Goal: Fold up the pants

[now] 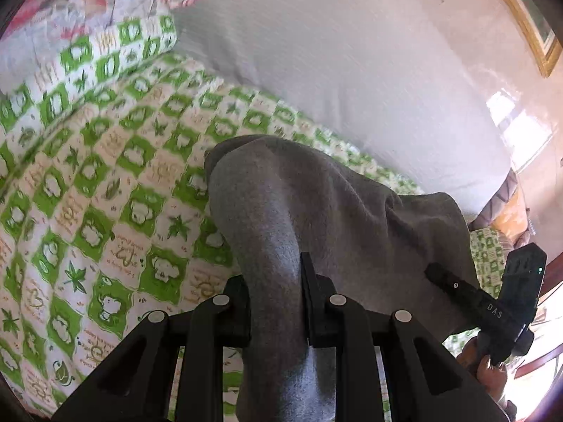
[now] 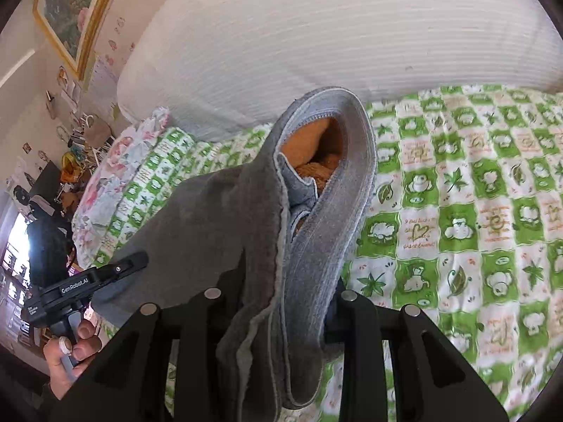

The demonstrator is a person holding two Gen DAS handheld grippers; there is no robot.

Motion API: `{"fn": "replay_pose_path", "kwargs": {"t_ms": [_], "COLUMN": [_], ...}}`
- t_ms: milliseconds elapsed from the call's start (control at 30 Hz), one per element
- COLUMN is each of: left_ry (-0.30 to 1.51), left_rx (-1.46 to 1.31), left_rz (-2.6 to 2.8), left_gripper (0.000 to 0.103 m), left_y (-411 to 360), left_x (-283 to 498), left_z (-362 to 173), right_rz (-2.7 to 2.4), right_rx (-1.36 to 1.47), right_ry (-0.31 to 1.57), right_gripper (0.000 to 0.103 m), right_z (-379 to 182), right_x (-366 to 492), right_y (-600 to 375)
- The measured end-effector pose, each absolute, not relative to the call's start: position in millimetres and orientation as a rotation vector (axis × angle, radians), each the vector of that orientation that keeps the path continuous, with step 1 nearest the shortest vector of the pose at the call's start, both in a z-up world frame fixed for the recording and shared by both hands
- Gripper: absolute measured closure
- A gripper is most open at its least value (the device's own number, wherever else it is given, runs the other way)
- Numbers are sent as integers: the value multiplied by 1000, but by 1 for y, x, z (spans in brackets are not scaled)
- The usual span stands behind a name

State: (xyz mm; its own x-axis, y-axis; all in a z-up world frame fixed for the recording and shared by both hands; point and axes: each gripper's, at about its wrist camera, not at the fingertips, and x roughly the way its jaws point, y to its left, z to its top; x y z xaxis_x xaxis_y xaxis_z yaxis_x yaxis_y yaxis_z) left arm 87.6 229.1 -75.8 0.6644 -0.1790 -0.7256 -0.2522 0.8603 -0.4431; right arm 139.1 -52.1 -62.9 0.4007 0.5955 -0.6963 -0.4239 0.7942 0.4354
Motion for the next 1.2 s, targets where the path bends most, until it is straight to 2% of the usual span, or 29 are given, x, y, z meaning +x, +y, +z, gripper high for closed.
{"fn": "replay_pose_path", "kwargs": {"t_ms": [167, 200, 333, 433, 767, 967, 1100, 1200], "left_ry": [925, 932, 951, 958, 907, 889, 903, 927], "left_rx": [-572, -583, -636, -636, -496, -460, -441, -384], "left_rz": [53, 57, 83, 75, 142, 111, 67, 79], "left_gripper": [81, 79, 59, 58, 59, 50, 44, 35], "left_y": [228, 229, 240, 241, 231, 218, 201, 189], "left_x": [85, 84, 82, 81, 62, 50, 49, 46], "left_z": [-111, -116, -132, -129, -74, -51, -43, -40], "right_rz": [616, 610, 615, 614, 558, 598, 640, 656], "right_rx": [217, 222, 251, 257, 183, 85, 3, -38], "right_ry": [1073, 1084, 1107, 1127, 1037, 874, 879, 901], "right_gripper": [69, 67, 59, 55, 53, 53, 53, 53], "right_z": [-104, -111, -125, -126, -75, -29, -20, -21], "right_x": [150, 150, 148, 151, 130, 96, 84, 76], "right_y": [-57, -60, -69, -71, -82, -78, -58, -48]}}
